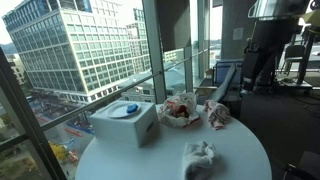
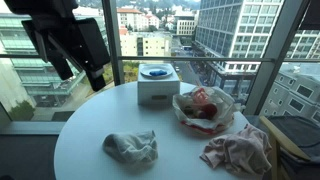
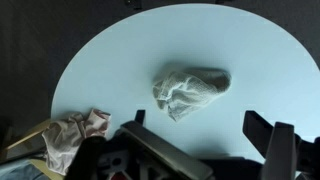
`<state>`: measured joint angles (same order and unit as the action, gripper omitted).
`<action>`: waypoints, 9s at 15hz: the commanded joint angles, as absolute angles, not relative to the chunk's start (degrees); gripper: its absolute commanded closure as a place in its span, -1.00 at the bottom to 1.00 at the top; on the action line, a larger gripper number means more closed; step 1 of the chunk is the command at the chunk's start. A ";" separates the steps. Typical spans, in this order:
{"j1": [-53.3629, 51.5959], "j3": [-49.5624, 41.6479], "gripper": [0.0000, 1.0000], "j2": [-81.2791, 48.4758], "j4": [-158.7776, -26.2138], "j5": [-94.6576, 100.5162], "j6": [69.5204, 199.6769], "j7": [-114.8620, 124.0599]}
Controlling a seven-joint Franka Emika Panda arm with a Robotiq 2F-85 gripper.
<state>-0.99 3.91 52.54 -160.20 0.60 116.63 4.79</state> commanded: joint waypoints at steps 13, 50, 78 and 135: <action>-1.95 3.99 -1.00 39.05 -158.78 -0.65 128.33 4.71; 3.21 1.64 0.28 -28.77 -133.47 -8.53 152.72 4.93; -15.63 2.46 0.94 -36.07 -104.92 12.43 133.66 7.99; 3.62 3.87 -1.00 -30.54 -122.80 -4.27 138.82 -8.75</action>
<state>3.04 5.04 -33.20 -119.14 -2.70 136.40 -10.67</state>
